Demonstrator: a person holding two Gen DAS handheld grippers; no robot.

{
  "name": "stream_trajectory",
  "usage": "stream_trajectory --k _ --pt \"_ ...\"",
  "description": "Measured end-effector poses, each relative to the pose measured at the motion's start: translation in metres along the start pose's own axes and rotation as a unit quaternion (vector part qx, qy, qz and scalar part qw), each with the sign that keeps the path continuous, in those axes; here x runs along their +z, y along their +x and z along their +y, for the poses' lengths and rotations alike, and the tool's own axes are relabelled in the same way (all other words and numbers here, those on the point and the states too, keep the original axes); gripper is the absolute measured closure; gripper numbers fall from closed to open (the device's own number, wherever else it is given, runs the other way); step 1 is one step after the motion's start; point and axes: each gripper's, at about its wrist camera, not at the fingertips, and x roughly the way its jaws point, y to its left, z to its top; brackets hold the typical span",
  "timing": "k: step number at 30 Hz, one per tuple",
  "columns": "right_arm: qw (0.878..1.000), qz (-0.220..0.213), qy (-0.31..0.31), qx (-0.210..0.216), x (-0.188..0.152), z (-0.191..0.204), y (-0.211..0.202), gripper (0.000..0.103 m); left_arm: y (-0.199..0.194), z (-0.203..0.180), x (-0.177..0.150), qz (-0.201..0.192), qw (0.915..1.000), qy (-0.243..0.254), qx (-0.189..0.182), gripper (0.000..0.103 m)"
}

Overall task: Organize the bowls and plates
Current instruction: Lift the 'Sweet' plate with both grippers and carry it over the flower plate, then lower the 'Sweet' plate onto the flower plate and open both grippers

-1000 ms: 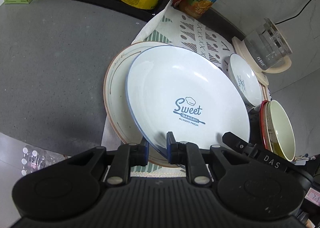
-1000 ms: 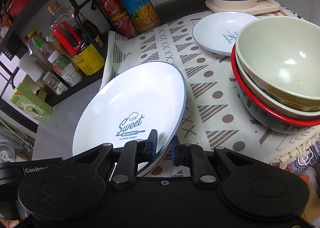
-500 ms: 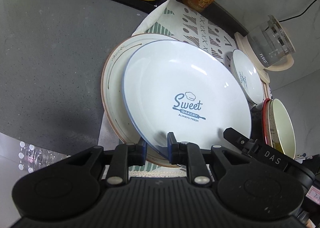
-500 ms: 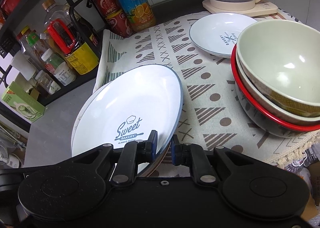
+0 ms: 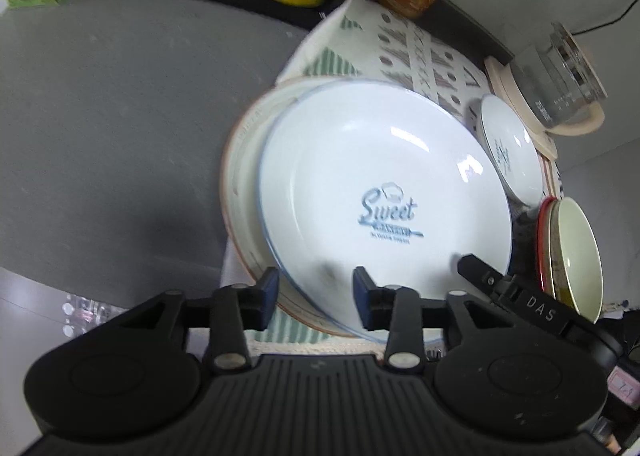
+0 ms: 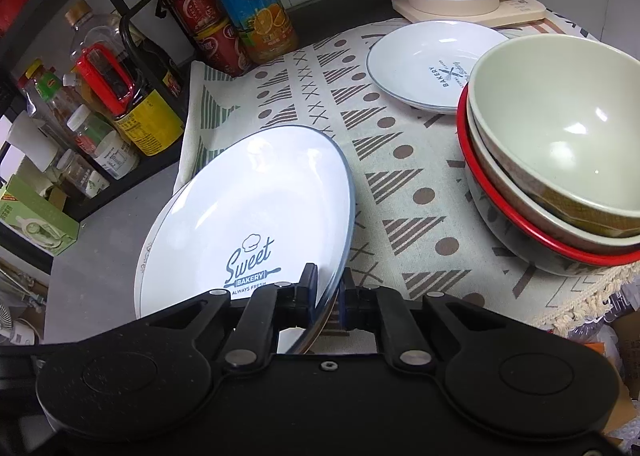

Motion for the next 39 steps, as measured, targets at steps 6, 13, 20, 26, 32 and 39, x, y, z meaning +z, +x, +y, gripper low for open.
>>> stream_trajectory --k 6,13,20,26,32,39 --pt "1.0 0.001 -0.002 -0.005 0.002 0.0 0.003 0.094 -0.018 0.006 0.012 -0.041 0.999 -0.002 0.02 0.05" --pt "1.0 0.004 -0.006 -0.015 0.003 -0.002 0.008 0.094 -0.007 0.018 0.023 -0.042 0.998 -0.017 0.044 0.047" --pt "1.0 0.009 -0.014 -0.019 0.005 -0.001 0.013 0.092 0.012 0.017 0.027 -0.029 0.9984 -0.011 0.046 0.047" --pt "0.999 0.009 -0.036 -0.025 0.007 0.003 0.021 0.089 0.018 0.017 0.028 -0.031 0.9983 -0.008 0.049 0.048" --pt "0.999 0.023 -0.039 -0.021 0.009 0.006 0.028 0.088 0.02 0.029 0.03 -0.033 0.9977 -0.023 0.054 0.069" --pt "0.999 0.028 -0.036 -0.019 0.007 0.006 0.032 0.086 0.016 0.039 0.029 -0.038 0.9983 -0.03 0.032 0.082"
